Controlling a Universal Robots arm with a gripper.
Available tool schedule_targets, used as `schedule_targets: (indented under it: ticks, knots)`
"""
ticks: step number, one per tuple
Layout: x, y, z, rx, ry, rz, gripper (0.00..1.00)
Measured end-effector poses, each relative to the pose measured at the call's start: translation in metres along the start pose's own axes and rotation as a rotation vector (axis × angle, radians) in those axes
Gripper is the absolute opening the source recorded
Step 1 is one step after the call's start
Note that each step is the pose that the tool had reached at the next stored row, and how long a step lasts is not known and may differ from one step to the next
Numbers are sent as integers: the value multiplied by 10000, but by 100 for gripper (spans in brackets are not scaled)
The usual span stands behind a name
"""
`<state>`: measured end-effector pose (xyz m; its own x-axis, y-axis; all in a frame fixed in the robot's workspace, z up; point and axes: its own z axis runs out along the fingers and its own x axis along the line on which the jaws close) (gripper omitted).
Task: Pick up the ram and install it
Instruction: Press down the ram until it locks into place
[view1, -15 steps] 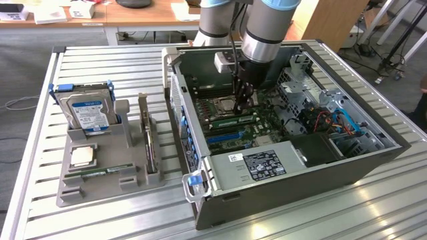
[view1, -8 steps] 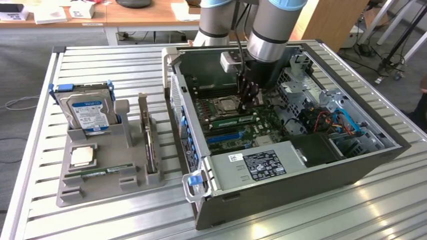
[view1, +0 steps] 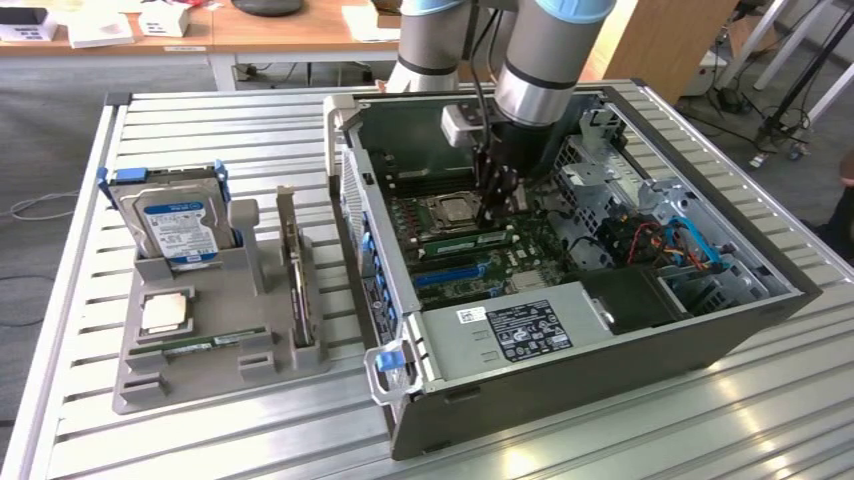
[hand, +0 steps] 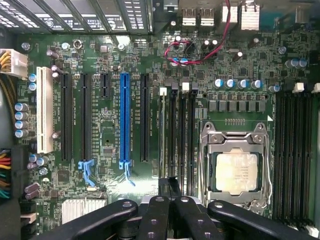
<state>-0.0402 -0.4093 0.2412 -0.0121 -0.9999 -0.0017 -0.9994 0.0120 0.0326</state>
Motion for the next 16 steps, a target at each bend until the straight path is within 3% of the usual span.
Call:
schedule_targets:
  ticks: [16]
  knots:
    - [1,-2,68,-1,2,0,11]
